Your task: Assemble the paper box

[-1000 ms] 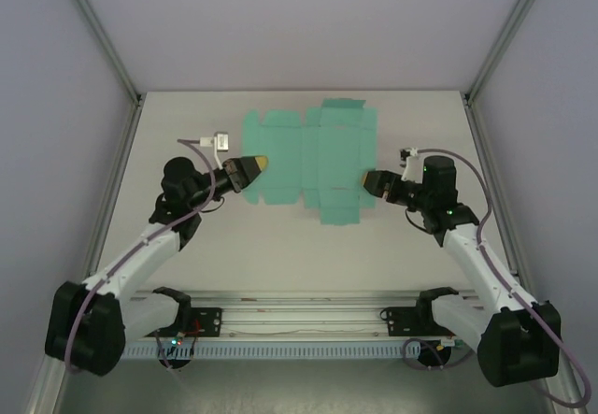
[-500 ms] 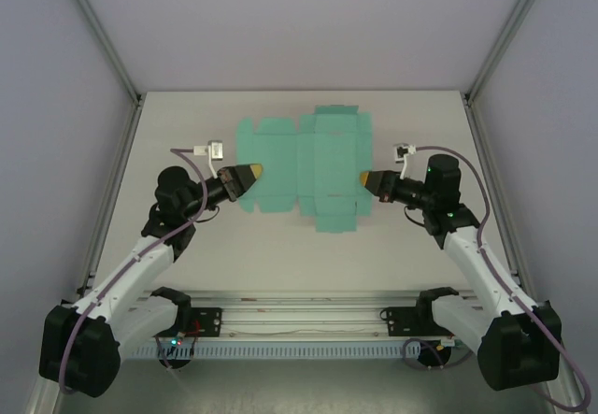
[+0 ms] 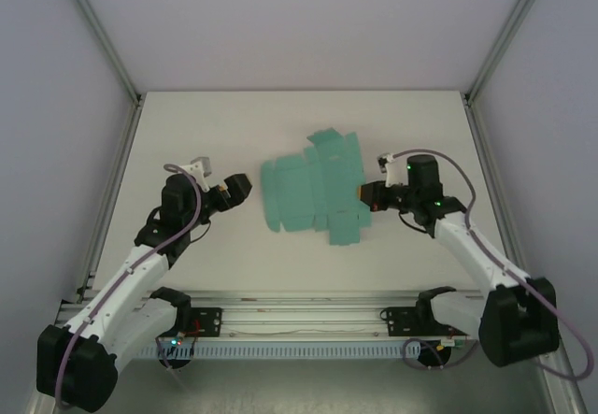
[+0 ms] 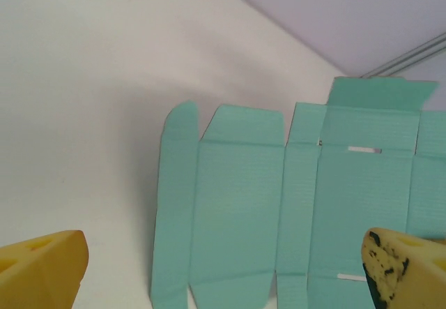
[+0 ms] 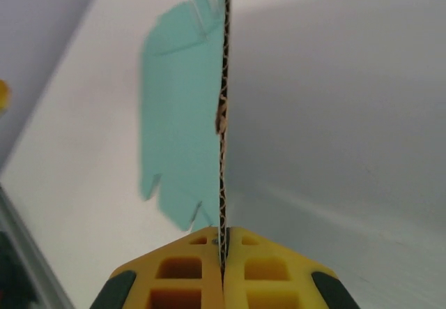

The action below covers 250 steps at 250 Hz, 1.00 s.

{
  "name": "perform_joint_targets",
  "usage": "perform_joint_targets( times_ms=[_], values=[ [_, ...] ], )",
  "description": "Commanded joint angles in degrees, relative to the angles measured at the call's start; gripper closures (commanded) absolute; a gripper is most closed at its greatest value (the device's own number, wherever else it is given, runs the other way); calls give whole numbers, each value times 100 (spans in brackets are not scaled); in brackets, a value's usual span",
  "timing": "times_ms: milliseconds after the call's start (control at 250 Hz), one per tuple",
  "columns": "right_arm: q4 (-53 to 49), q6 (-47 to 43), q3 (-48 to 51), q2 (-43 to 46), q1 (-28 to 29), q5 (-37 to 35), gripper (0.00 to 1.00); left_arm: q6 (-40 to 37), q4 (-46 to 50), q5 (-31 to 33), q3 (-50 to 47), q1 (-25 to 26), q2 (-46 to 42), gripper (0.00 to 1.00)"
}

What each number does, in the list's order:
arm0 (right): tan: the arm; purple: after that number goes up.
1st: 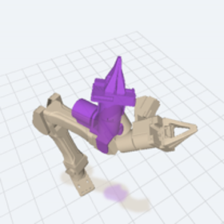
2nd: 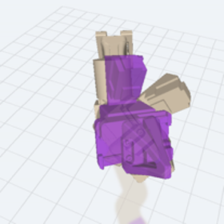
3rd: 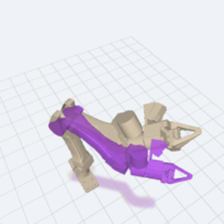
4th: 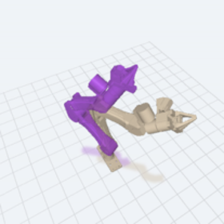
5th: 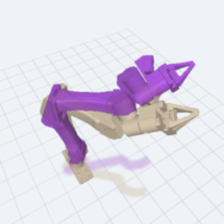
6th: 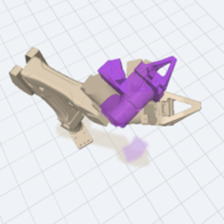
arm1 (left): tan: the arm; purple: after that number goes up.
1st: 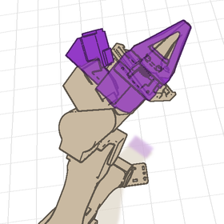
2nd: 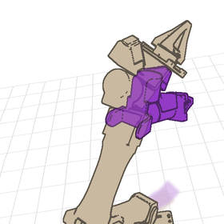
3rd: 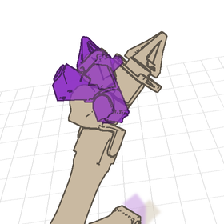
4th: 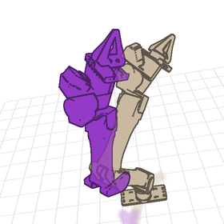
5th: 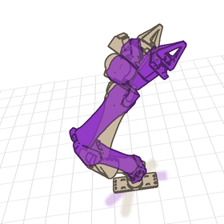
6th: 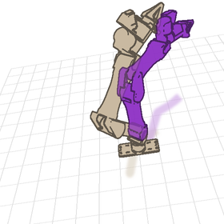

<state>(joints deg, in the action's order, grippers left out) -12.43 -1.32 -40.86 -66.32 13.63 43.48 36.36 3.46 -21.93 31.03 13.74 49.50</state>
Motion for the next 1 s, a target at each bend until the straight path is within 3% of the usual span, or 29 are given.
perform_joint_targets(
  times_ms=[0,296,572,995],
  values=[
    [-362,-860,-504,-528,381,-882,100,-166,150,-141,78,-22,61,0],
    [258,-1430,-1075,-1597,1209,-2366,100,407,-1482,-1429,309,180,1035,0],
    [1217,-2179,-889,-1773,1719,-2616,100,723,-2340,-1988,1142,323,2406,0],
    [2129,-3983,-150,-1588,2078,-2753,100,195,-1308,-1221,2612,278,3846,0]
  ],
)
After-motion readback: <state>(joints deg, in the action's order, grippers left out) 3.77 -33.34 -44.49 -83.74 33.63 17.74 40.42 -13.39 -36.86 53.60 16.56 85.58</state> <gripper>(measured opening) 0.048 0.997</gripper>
